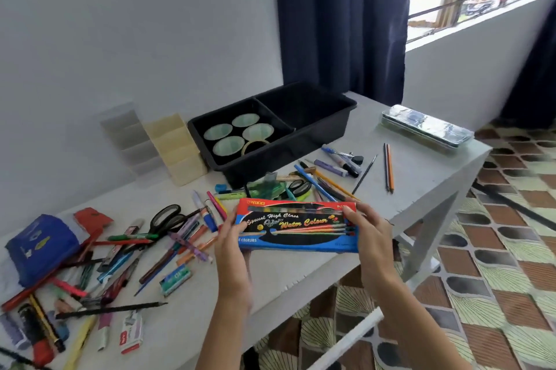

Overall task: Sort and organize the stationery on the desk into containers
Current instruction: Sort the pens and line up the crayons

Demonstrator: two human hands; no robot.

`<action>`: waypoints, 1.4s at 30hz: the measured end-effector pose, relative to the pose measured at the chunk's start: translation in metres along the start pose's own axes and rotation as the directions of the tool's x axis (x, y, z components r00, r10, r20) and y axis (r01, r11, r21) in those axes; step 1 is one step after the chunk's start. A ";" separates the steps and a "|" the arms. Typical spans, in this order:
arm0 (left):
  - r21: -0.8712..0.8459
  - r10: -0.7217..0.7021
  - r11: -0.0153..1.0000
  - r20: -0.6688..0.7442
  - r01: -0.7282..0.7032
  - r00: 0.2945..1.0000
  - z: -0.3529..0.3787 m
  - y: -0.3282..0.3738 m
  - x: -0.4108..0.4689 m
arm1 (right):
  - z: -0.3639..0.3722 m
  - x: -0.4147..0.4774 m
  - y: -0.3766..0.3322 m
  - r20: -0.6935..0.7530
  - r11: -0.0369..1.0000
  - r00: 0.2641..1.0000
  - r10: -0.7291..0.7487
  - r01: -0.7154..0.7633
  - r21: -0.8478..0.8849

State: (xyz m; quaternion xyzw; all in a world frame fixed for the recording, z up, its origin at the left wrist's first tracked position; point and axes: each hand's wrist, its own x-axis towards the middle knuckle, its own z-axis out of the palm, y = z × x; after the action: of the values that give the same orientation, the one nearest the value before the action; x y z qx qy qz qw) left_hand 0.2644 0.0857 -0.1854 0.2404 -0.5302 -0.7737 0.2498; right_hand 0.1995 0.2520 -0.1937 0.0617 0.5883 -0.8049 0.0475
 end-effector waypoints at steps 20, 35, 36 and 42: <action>0.163 -0.100 0.987 0.553 0.010 0.827 0.304 -0.089 0.064 | -0.144 0.191 -0.083 -0.227 0.983 0.974 -0.008 0.049 0.175; 0.273 -0.139 0.962 0.483 0.003 0.865 0.408 -0.168 0.131 | -0.208 0.323 -0.077 -0.274 0.647 0.844 -0.461 0.108 -0.755; 0.271 -0.142 0.962 0.452 0.016 0.880 0.412 -0.173 0.134 | -0.208 0.326 -0.078 -0.261 0.624 0.839 -0.477 0.115 -0.773; 0.258 -0.179 0.961 0.293 0.102 0.939 0.428 -0.189 0.140 | -0.213 0.342 -0.081 -0.147 0.635 0.865 -0.480 0.227 -0.739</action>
State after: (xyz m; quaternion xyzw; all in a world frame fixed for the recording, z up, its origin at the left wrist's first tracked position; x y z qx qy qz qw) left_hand -0.1397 0.3544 -0.2403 0.1803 -0.6339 -0.7483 0.0755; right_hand -0.1412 0.4782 -0.2350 0.0545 0.8473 -0.4918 -0.1929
